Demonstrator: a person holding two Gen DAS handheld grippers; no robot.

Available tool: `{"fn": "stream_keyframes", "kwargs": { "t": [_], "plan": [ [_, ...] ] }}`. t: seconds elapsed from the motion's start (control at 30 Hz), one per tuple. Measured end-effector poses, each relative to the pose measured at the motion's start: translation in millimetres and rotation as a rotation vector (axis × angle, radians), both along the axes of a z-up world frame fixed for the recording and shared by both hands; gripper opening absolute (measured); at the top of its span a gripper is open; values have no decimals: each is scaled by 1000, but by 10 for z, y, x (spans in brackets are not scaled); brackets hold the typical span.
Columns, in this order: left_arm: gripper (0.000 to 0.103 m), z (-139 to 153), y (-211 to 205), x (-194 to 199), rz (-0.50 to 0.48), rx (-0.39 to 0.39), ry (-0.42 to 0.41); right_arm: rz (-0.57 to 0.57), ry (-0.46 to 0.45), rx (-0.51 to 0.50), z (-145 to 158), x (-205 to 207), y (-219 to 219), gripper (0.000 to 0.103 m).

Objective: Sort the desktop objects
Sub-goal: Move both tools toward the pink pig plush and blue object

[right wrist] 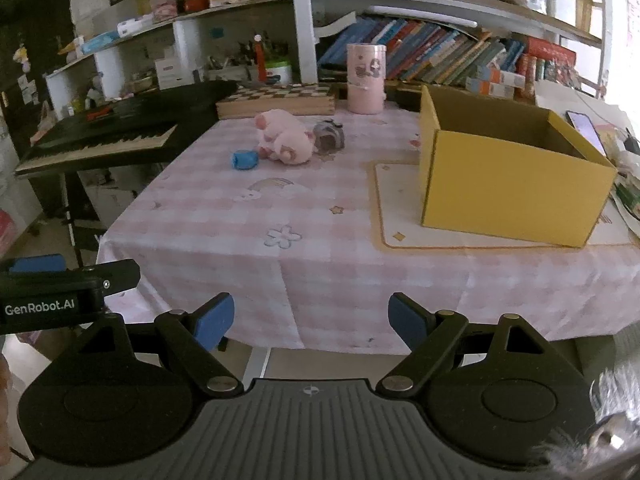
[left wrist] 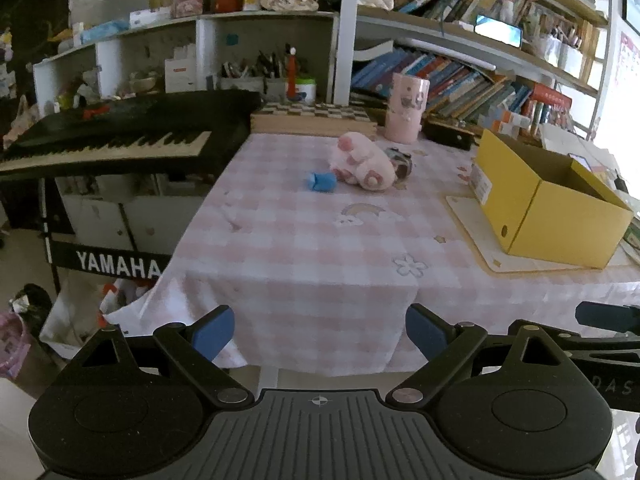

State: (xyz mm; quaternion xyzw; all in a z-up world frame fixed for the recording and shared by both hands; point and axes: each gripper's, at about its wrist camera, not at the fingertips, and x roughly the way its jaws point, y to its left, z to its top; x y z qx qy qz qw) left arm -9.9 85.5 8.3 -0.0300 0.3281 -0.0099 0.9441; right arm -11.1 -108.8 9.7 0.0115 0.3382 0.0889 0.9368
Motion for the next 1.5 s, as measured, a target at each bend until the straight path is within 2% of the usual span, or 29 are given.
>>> {"fn": "stream_keyframes", "kwargs": {
  "t": [0.77,1.03,1.5],
  "plan": [
    [94,10,131,193,22,9,-12,50,-10,-4,15,265,231,83],
    [94,-31,111,473,28,22,1,58,-1,1,-20,524,221,83],
    [94,-47,12,1204,34,27,26,69,8,13,-8,1313,135,83]
  ]
}}
